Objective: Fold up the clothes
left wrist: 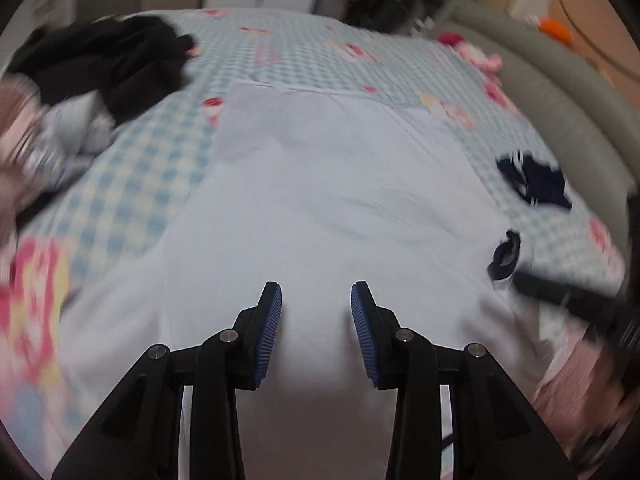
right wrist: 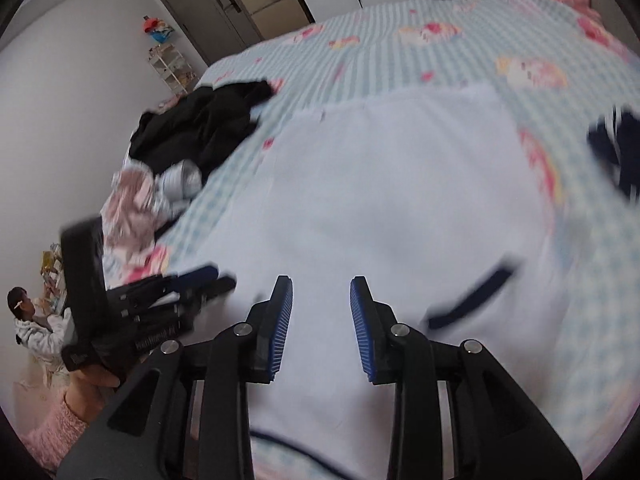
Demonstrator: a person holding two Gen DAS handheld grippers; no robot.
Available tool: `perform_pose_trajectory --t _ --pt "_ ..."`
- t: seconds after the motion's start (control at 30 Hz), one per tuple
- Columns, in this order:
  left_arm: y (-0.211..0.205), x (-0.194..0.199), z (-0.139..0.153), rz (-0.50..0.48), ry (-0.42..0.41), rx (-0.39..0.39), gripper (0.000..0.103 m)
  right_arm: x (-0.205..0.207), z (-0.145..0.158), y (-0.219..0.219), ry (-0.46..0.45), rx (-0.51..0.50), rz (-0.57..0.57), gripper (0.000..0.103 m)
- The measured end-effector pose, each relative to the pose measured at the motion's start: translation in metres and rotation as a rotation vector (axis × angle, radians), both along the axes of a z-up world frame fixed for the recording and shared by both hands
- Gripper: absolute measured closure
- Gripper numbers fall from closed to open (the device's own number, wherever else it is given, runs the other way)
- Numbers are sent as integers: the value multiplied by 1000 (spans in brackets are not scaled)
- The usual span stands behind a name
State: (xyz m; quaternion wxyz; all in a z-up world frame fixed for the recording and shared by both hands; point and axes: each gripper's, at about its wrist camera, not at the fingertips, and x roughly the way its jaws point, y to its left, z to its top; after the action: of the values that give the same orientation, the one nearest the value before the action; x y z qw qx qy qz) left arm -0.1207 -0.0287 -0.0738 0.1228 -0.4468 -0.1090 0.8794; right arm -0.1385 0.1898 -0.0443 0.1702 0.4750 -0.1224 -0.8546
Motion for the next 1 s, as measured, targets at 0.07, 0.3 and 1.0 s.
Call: perform_pose_trajectory --t 0.07,0.3,1.0 --pt "-26 17 -5 117 13 8 65 24 -22 -17 -25 -7 -8 73" --pt "-139 47 -30 470 -63 139 64 47 -38 -103 -24 48 195 57" --pt "-90 8 -15 130 20 354 98 35 -55 -135 -43 127 109 50"
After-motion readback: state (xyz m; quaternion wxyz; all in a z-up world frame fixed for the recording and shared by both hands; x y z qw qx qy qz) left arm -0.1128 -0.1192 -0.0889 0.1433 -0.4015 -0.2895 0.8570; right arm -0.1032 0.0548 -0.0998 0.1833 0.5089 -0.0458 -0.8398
